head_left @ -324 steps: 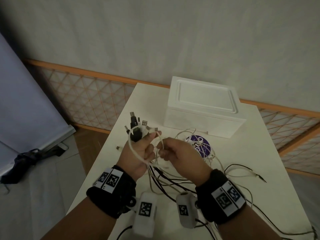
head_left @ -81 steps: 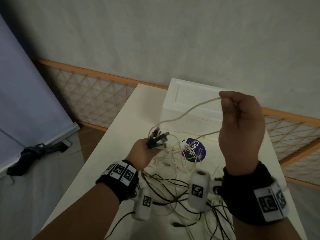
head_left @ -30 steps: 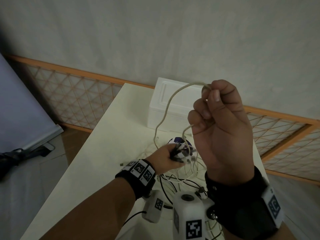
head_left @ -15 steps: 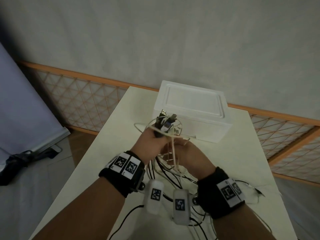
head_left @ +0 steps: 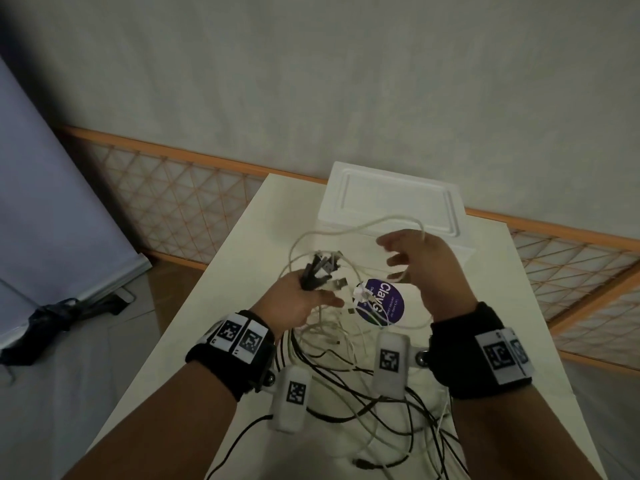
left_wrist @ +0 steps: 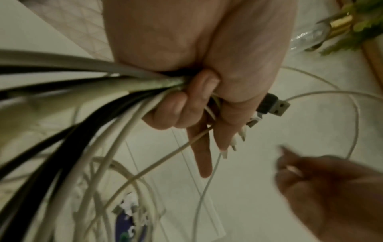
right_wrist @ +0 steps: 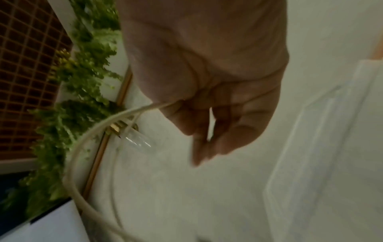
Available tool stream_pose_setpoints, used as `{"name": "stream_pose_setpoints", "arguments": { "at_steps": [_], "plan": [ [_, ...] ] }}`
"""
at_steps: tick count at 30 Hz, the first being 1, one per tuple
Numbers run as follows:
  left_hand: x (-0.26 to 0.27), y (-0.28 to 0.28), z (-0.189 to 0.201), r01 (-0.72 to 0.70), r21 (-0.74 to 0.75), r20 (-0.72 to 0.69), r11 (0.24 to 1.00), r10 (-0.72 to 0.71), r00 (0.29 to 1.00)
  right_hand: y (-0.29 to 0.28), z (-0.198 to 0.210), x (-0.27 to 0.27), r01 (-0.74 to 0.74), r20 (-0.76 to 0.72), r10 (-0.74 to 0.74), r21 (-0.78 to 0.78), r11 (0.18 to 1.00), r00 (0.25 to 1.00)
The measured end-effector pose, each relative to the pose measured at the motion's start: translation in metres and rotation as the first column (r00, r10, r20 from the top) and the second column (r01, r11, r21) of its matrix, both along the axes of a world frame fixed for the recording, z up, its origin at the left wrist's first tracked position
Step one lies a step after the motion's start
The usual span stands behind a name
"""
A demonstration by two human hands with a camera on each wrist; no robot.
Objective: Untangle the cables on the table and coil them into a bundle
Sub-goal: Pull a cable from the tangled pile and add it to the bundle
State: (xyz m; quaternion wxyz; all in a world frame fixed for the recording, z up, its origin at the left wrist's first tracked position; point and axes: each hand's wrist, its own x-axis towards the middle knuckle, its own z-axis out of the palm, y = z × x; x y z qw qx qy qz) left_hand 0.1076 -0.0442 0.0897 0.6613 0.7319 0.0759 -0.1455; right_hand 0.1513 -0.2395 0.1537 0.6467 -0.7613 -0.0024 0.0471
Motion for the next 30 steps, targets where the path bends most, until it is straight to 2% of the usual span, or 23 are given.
{"name": "stream_pose_setpoints", "arguments": {
  "at_steps": [2,4,5,6,7,9,10,12,14,17,19,21,23,26,30],
  "plan": [
    [-0.002,0.0,-0.004,0.097,0.175,-0.038,0.98,-0.091,0.995,0.0,0.018,-0.007,-0.081,0.054,0.072,0.203,0.976,0.996],
    [-0.006,0.001,-0.008,0.218,0.364,-0.061,0.906,-0.21,0.976,-0.004,0.036,-0.009,-0.078,0.088,0.04,0.498,0.864,0.995],
    [-0.009,0.001,-0.01,0.265,0.436,-0.059,0.86,-0.266,0.962,-0.008,0.043,-0.008,-0.051,0.085,0.001,0.589,0.806,0.996],
    [-0.011,0.002,-0.012,0.304,0.482,-0.049,0.821,-0.321,0.946,-0.012,0.048,-0.008,-0.024,0.084,-0.037,0.629,0.777,0.996],
    [-0.013,0.003,-0.014,0.336,0.507,-0.034,0.794,-0.371,0.928,-0.015,0.052,-0.009,-0.012,0.107,-0.07,0.625,0.781,0.992],
    [-0.017,0.008,-0.015,0.362,0.545,-0.002,0.756,-0.43,0.903,-0.02,0.058,-0.013,-0.024,0.215,-0.116,0.556,0.831,0.97],
    [-0.019,0.011,-0.014,0.353,0.541,0.022,0.763,-0.432,0.902,-0.022,0.059,-0.016,-0.025,0.271,-0.135,0.515,0.857,0.953],
    [-0.02,0.021,-0.018,0.301,0.413,0.083,0.86,-0.365,0.927,-0.026,0.063,-0.02,-0.012,0.335,-0.163,0.464,0.886,0.928],
    [-0.022,0.031,-0.019,0.208,0.252,0.118,0.945,-0.244,0.963,-0.032,0.066,-0.022,-0.025,0.346,-0.17,0.494,0.869,0.923],
    [-0.027,0.042,-0.02,0.043,0.093,0.104,0.995,-0.053,0.993,-0.04,0.071,-0.023,-0.139,0.294,-0.052,0.59,0.795,0.955],
    [-0.03,0.045,-0.02,-0.044,-0.03,0.103,0.999,0.047,0.994,-0.048,0.074,-0.023,-0.132,0.243,-0.007,0.552,0.823,0.97],
    [-0.034,0.049,-0.024,-0.117,-0.294,0.068,0.949,0.143,0.987,-0.055,0.076,-0.024,-0.041,0.246,-0.076,0.439,0.898,0.966],
    [-0.032,0.057,-0.032,-0.255,-0.473,0.022,0.843,0.301,0.953,-0.063,0.08,-0.027,0.086,0.3,-0.184,0.312,0.946,0.936],
    [-0.031,0.064,-0.038,-0.424,-0.531,-0.022,0.734,0.488,0.873,-0.073,0.086,-0.035,0.25,0.427,-0.287,0.141,0.958,0.857],
    [-0.03,0.071,-0.043,-0.51,-0.574,-0.086,0.641,0.572,0.815,-0.074,0.089,-0.045,0.429,0.597,-0.352,0.015,0.903,0.72]
  ]
}}
